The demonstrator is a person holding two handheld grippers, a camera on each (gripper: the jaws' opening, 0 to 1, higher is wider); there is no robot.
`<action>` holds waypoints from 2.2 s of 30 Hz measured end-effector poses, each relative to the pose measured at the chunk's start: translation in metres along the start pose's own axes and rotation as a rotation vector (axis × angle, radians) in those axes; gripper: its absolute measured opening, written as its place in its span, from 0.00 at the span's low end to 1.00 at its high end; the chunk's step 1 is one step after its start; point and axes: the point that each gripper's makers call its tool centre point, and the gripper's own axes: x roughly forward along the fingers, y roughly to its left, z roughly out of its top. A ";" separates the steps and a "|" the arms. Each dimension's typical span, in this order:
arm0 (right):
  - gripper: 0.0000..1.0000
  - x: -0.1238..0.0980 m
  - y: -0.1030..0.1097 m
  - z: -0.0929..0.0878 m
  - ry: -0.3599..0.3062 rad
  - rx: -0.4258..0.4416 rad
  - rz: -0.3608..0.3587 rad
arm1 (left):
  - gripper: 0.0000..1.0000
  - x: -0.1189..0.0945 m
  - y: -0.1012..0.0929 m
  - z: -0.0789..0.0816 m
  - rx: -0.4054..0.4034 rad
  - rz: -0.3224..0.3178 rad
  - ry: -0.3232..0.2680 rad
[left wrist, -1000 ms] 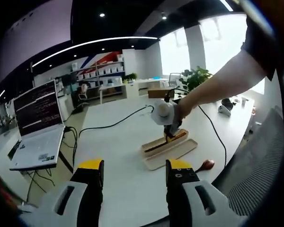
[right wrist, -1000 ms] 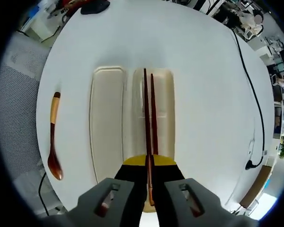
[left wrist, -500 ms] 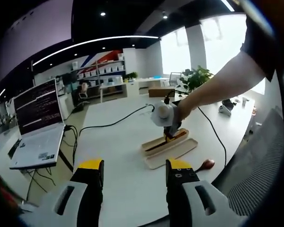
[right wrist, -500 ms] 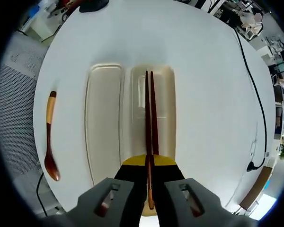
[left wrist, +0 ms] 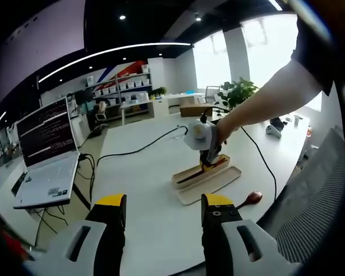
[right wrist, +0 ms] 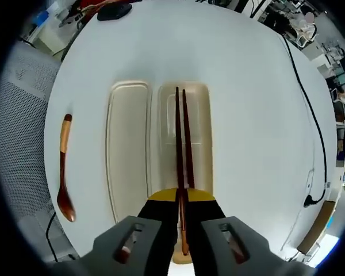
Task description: Arrange the utensils inside the cutlery case until each visible utensil rests in its matching compartment.
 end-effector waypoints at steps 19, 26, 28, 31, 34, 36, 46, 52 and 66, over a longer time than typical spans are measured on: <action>0.17 -0.025 -0.007 -0.003 -0.077 0.010 -0.109 | 0.54 -0.002 0.000 0.004 0.004 0.006 -0.022; 0.19 -0.033 -0.001 -0.011 -0.087 0.033 -0.132 | 0.54 -0.004 -0.002 0.006 0.016 -0.001 -0.028; 0.21 -0.036 0.001 -0.011 -0.095 0.039 -0.141 | 0.54 -0.004 -0.003 0.006 0.016 -0.002 -0.030; 0.23 -0.044 0.007 -0.010 -0.099 0.043 -0.154 | 0.54 -0.005 -0.003 0.007 0.024 -0.004 -0.034; 0.23 -0.050 0.010 -0.011 -0.108 0.057 -0.168 | 0.54 -0.006 -0.003 0.008 0.027 -0.005 -0.041; 0.22 -0.055 0.013 -0.008 -0.138 0.084 -0.180 | 0.54 -0.006 -0.003 0.010 0.027 -0.005 -0.048; 0.23 -0.065 0.029 -0.020 -0.150 0.120 -0.192 | 0.54 -0.007 -0.003 0.012 0.046 -0.010 -0.062; 0.23 -0.064 0.040 -0.037 -0.141 0.148 -0.190 | 0.54 -0.007 -0.005 0.011 0.054 -0.017 -0.059; 0.23 -0.056 0.068 -0.060 -0.128 0.202 -0.162 | 0.54 -0.008 -0.008 0.010 0.075 -0.025 -0.055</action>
